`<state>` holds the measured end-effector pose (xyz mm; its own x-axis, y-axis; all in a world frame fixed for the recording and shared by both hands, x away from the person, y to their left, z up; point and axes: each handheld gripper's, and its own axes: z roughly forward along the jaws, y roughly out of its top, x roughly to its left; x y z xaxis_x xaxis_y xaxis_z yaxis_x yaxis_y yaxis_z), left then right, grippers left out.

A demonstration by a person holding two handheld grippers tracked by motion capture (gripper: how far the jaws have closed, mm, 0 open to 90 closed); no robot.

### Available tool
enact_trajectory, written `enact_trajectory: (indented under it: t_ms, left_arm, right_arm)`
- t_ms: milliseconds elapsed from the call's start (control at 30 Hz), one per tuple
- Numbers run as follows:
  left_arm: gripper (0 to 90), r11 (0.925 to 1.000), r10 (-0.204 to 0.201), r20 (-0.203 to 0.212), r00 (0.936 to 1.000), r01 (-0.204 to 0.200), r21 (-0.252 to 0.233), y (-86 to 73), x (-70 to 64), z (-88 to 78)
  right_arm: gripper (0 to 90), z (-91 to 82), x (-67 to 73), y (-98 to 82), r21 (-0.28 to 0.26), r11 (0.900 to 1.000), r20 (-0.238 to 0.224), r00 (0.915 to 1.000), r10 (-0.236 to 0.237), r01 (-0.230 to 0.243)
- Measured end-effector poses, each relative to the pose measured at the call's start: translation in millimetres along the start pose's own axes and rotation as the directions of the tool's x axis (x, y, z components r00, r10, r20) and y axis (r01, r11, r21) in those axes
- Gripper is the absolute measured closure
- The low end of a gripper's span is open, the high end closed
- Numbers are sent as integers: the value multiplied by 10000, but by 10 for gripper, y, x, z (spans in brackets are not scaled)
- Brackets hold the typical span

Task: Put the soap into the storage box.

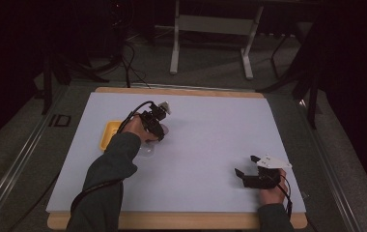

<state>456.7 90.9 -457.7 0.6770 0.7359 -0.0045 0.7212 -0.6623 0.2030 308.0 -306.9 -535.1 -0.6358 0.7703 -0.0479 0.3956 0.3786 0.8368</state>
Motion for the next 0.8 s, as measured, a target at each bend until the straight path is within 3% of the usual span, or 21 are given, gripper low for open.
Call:
enact_trajectory:
  t_ms: [467,800]
  left_arm:
    - [501,9965,-771,-94,9970,767,-322,-79,128,-122]
    - [501,9958,-902,-312,9954,895,-216,-113,184,-177]
  right_arm:
    - [143,0,0,0,-3,10000,2,10000,-3,3]
    - [144,0,0,0,-2,10000,7,10000,0,0]
